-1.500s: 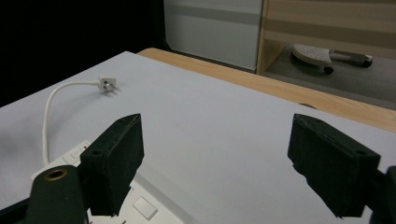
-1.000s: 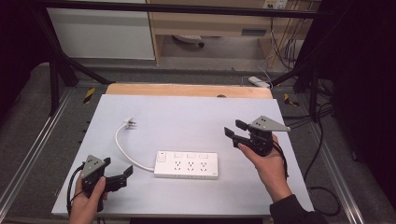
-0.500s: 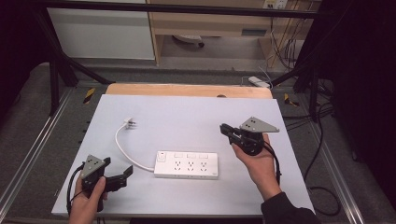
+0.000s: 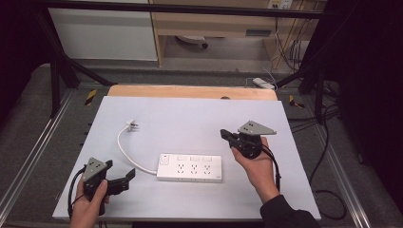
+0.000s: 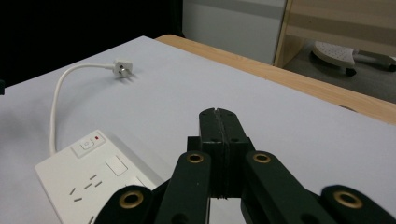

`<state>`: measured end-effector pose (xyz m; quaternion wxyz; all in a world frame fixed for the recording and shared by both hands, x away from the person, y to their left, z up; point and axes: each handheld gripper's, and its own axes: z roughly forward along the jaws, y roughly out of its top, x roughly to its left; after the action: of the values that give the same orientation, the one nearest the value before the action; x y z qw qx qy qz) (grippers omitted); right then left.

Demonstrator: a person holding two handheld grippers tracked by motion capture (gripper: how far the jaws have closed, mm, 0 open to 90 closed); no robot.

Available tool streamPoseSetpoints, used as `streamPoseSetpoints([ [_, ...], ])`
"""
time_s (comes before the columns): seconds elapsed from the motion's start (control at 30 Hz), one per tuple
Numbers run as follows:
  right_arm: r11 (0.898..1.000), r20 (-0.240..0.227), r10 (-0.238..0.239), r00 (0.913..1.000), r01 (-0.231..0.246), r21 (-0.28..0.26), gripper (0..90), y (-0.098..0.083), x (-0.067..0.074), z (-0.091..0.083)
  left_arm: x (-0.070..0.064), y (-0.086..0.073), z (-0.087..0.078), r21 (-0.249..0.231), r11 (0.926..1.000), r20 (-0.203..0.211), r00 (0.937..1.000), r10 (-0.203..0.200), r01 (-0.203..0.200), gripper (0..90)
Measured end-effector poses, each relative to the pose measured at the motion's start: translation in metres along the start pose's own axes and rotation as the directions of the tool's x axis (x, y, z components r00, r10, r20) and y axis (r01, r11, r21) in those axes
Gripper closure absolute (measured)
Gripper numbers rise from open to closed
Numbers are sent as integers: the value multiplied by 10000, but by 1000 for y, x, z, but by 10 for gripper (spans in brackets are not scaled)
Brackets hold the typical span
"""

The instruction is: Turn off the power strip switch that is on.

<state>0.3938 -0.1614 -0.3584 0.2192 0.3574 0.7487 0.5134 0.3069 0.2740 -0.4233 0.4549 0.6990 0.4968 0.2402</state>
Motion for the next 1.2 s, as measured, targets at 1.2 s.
streamPoseSetpoints([
  [1.2, 9934, -296, 288, 9991, -253, 1120, 900, -38, 4, 22, 0, 0, 1, 44, 10000, 51, 10000, 27, -27, 66],
])
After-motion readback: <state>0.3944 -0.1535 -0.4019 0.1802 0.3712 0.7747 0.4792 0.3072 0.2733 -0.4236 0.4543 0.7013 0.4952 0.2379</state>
